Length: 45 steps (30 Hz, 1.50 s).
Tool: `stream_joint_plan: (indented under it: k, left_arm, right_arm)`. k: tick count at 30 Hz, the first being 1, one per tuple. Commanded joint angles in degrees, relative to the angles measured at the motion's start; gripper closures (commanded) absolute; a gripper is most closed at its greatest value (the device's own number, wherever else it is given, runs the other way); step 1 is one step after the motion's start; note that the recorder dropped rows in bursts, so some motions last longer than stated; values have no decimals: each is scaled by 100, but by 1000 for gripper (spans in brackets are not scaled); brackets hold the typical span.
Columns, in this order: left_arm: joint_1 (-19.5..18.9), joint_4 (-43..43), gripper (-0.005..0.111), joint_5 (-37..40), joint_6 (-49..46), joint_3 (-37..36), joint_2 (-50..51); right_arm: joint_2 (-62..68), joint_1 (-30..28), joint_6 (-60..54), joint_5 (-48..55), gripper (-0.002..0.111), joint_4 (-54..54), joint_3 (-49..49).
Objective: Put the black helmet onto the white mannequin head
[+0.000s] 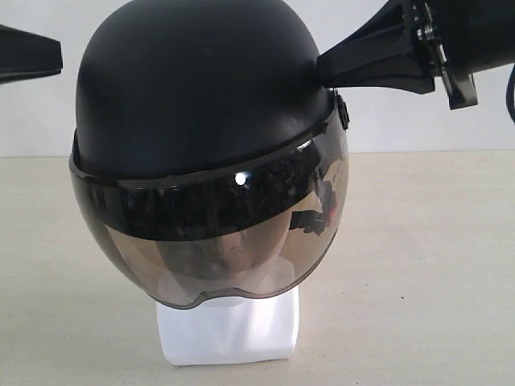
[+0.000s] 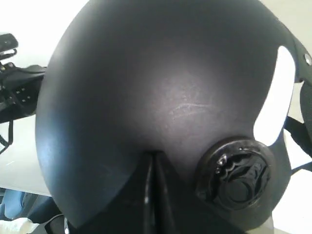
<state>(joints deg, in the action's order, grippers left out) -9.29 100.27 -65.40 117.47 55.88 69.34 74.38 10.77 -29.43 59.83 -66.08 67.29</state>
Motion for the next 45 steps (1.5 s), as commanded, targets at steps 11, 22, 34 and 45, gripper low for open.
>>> stream_joint_plan:
  k: [11,22,34,45]
  left_arm:
    - [-10,-33,102,-441,275,552,-30]
    - [-10,-33,102,-456,275,552,-30]
    - [-10,-33,102,-456,275,552,-30]
    - [-10,-33,102,-456,275,552,-30]
  right_arm:
    - [-725,4,268,29,108,411,10]
    - [-512,4,598,-243,108,968,-1]
    - [-284,4,510,-251,108,481,-15]
    - [-126,71,378,-312,108,367,-266]
